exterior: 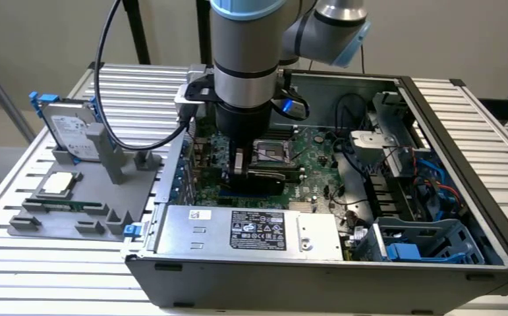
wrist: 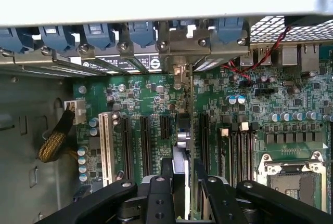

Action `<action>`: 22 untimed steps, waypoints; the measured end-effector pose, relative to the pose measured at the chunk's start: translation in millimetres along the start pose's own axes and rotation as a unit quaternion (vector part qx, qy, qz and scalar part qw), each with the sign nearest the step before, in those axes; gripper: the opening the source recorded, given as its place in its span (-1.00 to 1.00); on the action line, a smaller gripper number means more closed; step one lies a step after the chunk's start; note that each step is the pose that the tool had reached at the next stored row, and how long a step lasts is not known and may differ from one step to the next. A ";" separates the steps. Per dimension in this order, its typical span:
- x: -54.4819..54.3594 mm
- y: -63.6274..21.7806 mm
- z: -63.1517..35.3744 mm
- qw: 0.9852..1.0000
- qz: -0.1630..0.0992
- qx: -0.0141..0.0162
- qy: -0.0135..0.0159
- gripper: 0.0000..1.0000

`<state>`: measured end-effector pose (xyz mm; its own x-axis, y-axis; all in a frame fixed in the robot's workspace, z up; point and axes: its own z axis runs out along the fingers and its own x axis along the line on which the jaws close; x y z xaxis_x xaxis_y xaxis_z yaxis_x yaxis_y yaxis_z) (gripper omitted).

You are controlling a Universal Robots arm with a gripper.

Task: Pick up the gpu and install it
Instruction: 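Insert the gpu into the slot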

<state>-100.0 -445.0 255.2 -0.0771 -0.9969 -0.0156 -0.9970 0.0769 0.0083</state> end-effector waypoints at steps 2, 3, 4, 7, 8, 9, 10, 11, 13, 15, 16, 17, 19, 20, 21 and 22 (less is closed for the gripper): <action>-0.1 0.0 0.0 1.000 0.000 0.000 0.000 -1.00; -0.3 0.0 0.1 1.000 0.000 0.000 0.000 -1.00; -0.4 0.0 0.1 1.000 0.000 0.000 0.000 -1.00; -0.6 0.0 0.1 1.000 0.000 0.000 0.000 -1.00; -0.6 0.1 0.0 1.000 0.000 0.000 0.000 -1.00; -0.7 0.1 0.0 1.000 0.000 0.000 0.000 -1.00; -0.7 0.0 -0.1 1.000 0.000 0.000 0.000 -1.00; -0.8 0.0 -0.3 1.000 0.000 0.000 0.000 -1.00; -0.8 0.0 -1.4 1.000 0.000 0.000 0.000 -1.00; -0.7 0.1 -2.3 1.000 0.000 0.000 0.000 -1.00; -0.8 0.1 -2.4 1.000 0.000 0.000 0.000 -1.00; -0.8 0.0 -2.4 1.000 0.000 0.000 0.000 -1.00; -1.1 0.1 -2.4 1.000 0.000 0.000 0.001 -1.00; -1.3 0.1 -2.2 1.000 0.000 0.000 0.001 -1.00; -1.5 0.1 -1.9 1.000 0.000 0.000 0.001 -1.00; -1.6 0.1 -1.7 1.000 0.000 0.000 0.001 -1.00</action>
<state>-100.0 -443.4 257.0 -0.0771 -0.9969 -0.0130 -0.9970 0.0770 0.0087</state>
